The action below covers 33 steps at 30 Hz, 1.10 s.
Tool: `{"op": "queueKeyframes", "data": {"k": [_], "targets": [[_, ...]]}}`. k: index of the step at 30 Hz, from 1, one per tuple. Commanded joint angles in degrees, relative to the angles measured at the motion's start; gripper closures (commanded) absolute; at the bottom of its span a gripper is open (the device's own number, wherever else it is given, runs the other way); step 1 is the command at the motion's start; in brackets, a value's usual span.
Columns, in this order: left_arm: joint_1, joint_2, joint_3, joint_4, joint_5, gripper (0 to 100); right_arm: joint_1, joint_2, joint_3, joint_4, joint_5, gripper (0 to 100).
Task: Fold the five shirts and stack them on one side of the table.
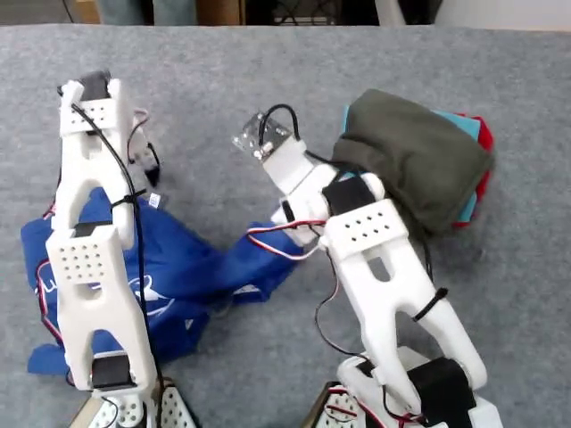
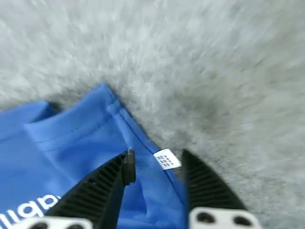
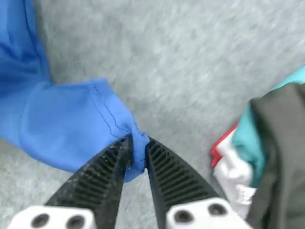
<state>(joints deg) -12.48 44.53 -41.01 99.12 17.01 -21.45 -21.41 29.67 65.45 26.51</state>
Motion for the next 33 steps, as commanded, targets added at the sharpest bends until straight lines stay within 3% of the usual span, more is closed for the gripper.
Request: {"op": "queueKeyframes", "data": {"k": [1, 7, 12, 22, 26, 31, 33], "targets": [[-1.6, 1.1, 1.5, -1.0, 2.6, 78, -0.6, 1.2, -6.6, -0.9, 0.4, 98.5], [-5.8, 6.3, 1.5, -0.9, 3.9, 78, -0.6, 8.0, -13.8, -0.5, 0.0, 98.5], [-6.0, 7.6, 0.6, -2.4, 3.8, 98, -0.6, 10.4, -17.5, -0.5, 0.1, 98.5], [-1.5, 7.6, -23.5, -3.3, 4.1, 97, 0.4, 10.4, -25.3, 0.9, 0.4, 98.5], [0.8, 7.9, -32.7, -3.8, 4.1, 97, 3.2, 10.4, -26.9, 5.3, 4.8, 98.5], [2.6, 8.7, -31.4, -7.5, 4.0, 97, 5.6, 10.5, -26.7, 6.8, 8.4, 98.5], [2.6, 9.8, -30.0, -8.4, 4.0, 91, 6.7, 10.5, -26.9, 9.4, 10.9, 98.5]]}}
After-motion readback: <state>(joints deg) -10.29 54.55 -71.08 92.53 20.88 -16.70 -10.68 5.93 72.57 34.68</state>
